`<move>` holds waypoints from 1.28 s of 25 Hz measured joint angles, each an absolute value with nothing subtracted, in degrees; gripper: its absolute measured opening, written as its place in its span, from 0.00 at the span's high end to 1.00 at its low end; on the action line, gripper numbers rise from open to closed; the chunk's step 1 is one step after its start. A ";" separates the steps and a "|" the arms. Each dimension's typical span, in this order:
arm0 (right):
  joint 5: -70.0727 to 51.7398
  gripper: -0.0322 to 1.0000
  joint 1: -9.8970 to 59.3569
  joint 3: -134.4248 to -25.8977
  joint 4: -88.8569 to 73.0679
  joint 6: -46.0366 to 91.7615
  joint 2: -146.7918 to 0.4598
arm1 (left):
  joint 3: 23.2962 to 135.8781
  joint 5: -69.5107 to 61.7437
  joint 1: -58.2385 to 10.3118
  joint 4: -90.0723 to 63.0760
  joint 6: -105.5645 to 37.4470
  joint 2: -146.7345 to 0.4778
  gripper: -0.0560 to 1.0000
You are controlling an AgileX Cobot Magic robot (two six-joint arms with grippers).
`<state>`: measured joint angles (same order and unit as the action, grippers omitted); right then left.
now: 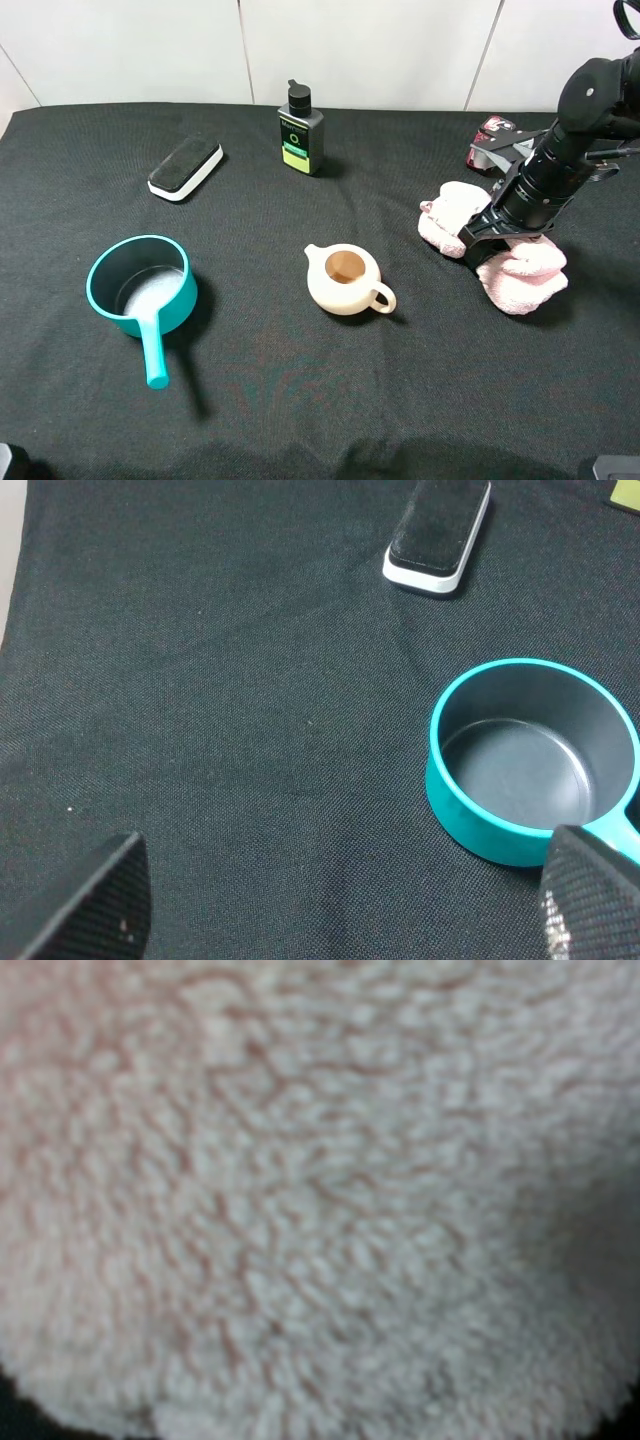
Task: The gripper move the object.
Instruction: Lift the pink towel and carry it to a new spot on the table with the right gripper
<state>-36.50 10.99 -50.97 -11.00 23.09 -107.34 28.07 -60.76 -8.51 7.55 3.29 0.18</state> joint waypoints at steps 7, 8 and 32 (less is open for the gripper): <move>-42.47 0.58 10.99 -54.88 -11.13 22.90 -107.34 | 28.07 -60.76 -8.51 7.55 3.29 0.18 0.17; -43.69 0.58 10.99 -55.68 -11.35 22.90 -107.34 | 28.07 -60.76 -8.51 7.55 3.29 0.18 0.17; -62.79 0.58 10.99 -69.18 -7.98 19.83 -95.90 | 28.07 -60.76 -8.51 7.55 3.29 0.18 0.17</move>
<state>-62.79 10.99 -69.18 -7.98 19.83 -95.90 28.07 -60.76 -8.51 7.55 3.29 0.18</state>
